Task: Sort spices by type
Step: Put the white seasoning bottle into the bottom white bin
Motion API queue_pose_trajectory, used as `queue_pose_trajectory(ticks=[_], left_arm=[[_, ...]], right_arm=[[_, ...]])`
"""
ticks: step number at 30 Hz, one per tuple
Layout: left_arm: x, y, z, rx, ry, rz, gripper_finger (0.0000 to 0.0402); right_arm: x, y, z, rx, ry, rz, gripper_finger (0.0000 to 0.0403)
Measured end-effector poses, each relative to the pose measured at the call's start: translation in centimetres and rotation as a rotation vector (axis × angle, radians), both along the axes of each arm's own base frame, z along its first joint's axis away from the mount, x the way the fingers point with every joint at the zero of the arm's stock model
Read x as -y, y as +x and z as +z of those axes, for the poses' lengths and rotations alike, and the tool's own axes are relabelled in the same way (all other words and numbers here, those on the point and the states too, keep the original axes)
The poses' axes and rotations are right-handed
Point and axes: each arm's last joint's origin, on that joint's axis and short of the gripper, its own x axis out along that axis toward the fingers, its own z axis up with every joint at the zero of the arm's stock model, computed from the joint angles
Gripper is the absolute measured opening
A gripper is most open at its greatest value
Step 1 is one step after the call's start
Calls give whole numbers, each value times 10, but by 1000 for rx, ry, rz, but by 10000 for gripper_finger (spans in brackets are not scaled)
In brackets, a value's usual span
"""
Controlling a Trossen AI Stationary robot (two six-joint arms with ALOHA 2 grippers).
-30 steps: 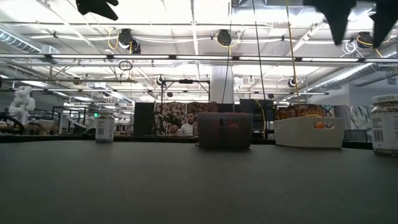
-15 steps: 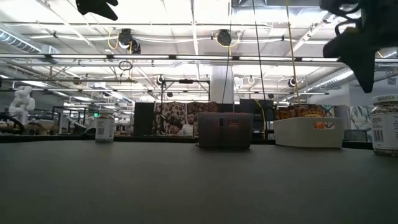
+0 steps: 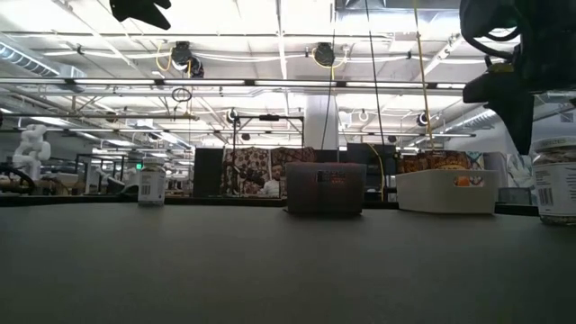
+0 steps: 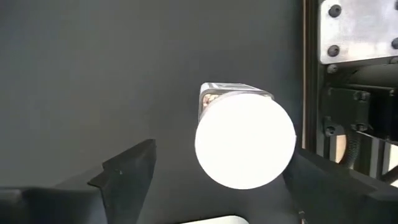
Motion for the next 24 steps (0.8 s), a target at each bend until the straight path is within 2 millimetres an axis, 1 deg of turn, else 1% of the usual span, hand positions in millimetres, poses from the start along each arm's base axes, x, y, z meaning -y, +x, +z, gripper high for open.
queue_pose_trajectory(ticks=[5, 11, 16, 19, 24], left_arm=[[0, 0, 0, 0, 0, 0, 253], [0, 0, 0, 0, 0, 0, 253], [0, 0, 0, 0, 1, 0, 253], [0, 0, 0, 0, 1, 0, 253], [0, 0, 0, -1, 1, -1, 253]], right_arm=[[0, 0, 0, -1, 0, 2, 291], [0, -3, 0, -32, -5, 15, 223], [0, -1, 0, -25, 2, 102, 171], [0, 1, 0, -2, 4, 198, 159], [-1, 11, 1, 74, -1, 396, 159]])
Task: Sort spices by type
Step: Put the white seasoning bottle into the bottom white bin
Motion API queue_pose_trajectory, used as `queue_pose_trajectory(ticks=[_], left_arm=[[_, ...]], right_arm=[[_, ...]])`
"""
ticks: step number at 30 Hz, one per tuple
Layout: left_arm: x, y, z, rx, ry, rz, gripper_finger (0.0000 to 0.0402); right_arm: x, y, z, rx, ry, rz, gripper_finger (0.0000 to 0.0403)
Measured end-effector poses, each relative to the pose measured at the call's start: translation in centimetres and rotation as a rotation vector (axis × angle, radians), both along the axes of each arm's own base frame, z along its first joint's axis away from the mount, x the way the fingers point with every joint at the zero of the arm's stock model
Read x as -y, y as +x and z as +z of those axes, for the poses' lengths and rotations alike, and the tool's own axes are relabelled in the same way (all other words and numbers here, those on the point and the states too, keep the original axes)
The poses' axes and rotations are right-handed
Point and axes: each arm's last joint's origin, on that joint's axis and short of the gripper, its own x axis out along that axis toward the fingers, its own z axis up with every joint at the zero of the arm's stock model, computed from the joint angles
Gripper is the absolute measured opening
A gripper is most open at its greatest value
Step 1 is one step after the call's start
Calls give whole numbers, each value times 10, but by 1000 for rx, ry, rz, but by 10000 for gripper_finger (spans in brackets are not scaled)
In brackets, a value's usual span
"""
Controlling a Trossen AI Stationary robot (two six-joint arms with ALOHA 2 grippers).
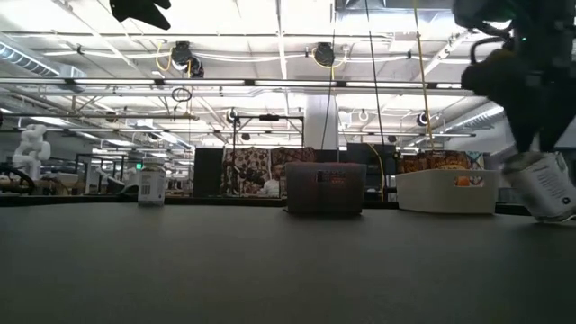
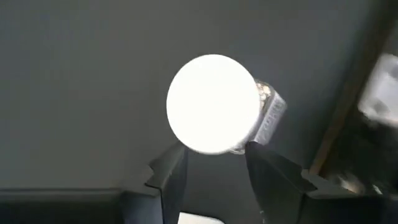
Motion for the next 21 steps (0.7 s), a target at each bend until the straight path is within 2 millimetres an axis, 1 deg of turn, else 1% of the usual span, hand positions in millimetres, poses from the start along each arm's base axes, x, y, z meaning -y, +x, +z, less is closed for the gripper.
queue_pose_trajectory(ticks=[3, 9, 13, 16, 18, 21], left_arm=[[0, 0, 0, -5, 1, 0, 253], [0, -1, -1, -10, 1, 0, 253], [0, -1, -1, -10, 2, -1, 253], [0, -1, 0, -7, 3, -2, 253], [0, 0, 0, -7, 3, -1, 253], [0, -1, 0, -7, 3, -2, 253]], right_arm=[[0, 3, 0, 23, -7, 96, 148], [1, -2, -1, -25, -16, 34, 107], [-1, 5, 0, 49, -5, 68, 87], [-2, 14, 1, 140, 4, 83, 84], [0, 18, 1, 171, 11, 38, 87], [2, 21, -1, 171, 21, -68, 104]])
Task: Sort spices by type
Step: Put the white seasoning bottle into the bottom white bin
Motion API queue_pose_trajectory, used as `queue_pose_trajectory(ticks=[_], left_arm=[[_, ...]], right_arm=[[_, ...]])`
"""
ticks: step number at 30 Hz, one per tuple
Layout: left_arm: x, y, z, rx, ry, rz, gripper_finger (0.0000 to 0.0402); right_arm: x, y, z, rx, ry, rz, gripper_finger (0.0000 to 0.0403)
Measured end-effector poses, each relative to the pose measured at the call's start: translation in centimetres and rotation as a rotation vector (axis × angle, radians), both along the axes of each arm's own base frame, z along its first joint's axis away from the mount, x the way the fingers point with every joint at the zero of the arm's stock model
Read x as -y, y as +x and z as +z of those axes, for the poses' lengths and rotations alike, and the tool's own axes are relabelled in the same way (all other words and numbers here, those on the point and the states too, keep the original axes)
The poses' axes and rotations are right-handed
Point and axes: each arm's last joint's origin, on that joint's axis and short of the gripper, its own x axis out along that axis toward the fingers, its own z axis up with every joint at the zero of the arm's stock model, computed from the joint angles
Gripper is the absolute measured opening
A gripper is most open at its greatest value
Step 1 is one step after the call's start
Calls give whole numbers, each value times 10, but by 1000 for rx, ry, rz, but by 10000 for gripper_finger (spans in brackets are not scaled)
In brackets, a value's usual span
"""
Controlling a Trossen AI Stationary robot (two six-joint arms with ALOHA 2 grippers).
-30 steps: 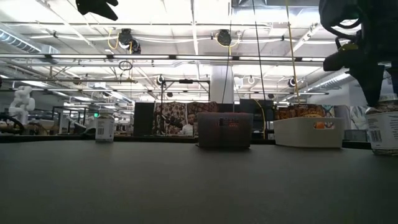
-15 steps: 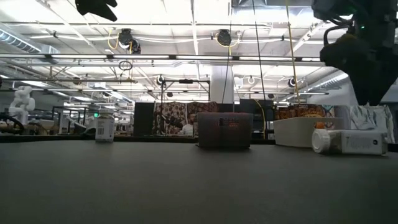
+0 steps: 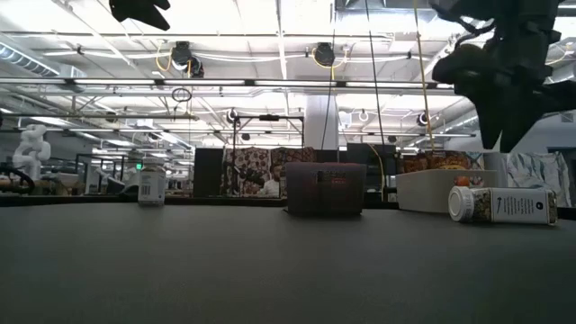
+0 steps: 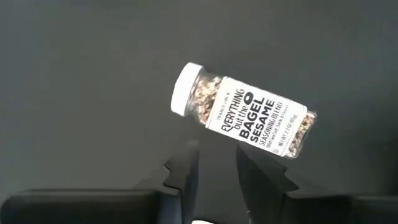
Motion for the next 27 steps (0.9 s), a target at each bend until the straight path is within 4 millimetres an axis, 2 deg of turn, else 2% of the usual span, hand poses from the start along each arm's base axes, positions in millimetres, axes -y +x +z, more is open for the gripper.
queue_pose_trajectory(ticks=[4, 10, 15, 21, 27], left_arm=[[0, 0, 0, -1, 0, 1, 253], [0, 0, 0, -1, 3, -2, 253], [0, 0, 0, -2, 4, -3, 253], [0, 0, 0, -2, 2, 0, 253], [0, 0, -1, -9, -2, 3, 253]], right_arm=[[2, 4, -4, -16, -3, 0, 140], [1, 19, -5, 58, -97, 393, 214], [5, 24, -5, 68, -183, 651, 264], [12, 35, -6, 95, -301, 898, 286], [17, 55, 1, 230, -472, 963, 282]])
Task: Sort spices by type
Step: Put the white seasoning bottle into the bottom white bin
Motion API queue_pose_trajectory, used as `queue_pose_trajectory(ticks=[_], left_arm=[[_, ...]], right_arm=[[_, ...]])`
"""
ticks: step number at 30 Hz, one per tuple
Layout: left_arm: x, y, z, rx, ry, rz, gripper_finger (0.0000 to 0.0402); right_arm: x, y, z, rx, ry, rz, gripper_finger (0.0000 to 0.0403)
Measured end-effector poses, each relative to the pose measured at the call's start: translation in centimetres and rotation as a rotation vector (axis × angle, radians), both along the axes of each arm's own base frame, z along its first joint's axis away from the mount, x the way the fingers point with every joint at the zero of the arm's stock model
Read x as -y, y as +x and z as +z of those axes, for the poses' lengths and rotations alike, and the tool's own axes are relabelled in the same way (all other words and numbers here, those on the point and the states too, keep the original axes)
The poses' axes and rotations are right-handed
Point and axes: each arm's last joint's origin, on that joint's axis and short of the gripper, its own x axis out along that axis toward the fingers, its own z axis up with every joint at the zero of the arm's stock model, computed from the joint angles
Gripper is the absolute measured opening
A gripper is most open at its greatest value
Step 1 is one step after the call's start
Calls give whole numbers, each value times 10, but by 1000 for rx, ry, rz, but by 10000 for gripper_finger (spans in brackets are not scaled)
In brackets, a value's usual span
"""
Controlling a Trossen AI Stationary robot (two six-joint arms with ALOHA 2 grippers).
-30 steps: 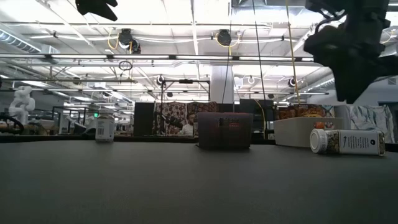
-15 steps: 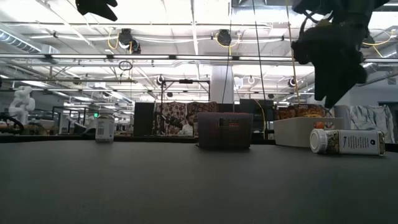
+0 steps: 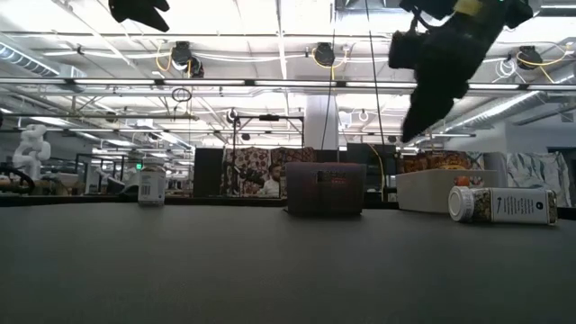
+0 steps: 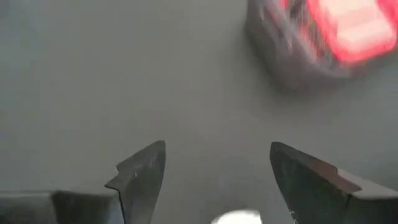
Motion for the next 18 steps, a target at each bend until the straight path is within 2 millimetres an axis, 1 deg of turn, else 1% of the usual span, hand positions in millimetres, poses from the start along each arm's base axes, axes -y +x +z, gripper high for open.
queue_pose_trajectory(ticks=[2, 5, 8, 10, 14, 18], left_arm=[[0, 0, 0, -3, -2, 0, 253], [0, 0, 0, -2, -9, 2, 253], [0, 0, 0, 0, -19, 12, 253], [0, 0, -1, -2, -19, 13, 253], [0, 2, -1, -7, -19, 13, 253], [1, 6, -3, -20, -18, 14, 253]], right_arm=[[1, 1, 0, 0, -27, 12, 281], [1, 2, 1, 23, -12, -9, 281], [0, 0, -1, -7, 0, 2, 281], [-1, -5, -4, -71, 11, 49, 281], [-1, -14, -18, -265, -2, 119, 281], [-1, -10, -32, -360, -11, 202, 281]])
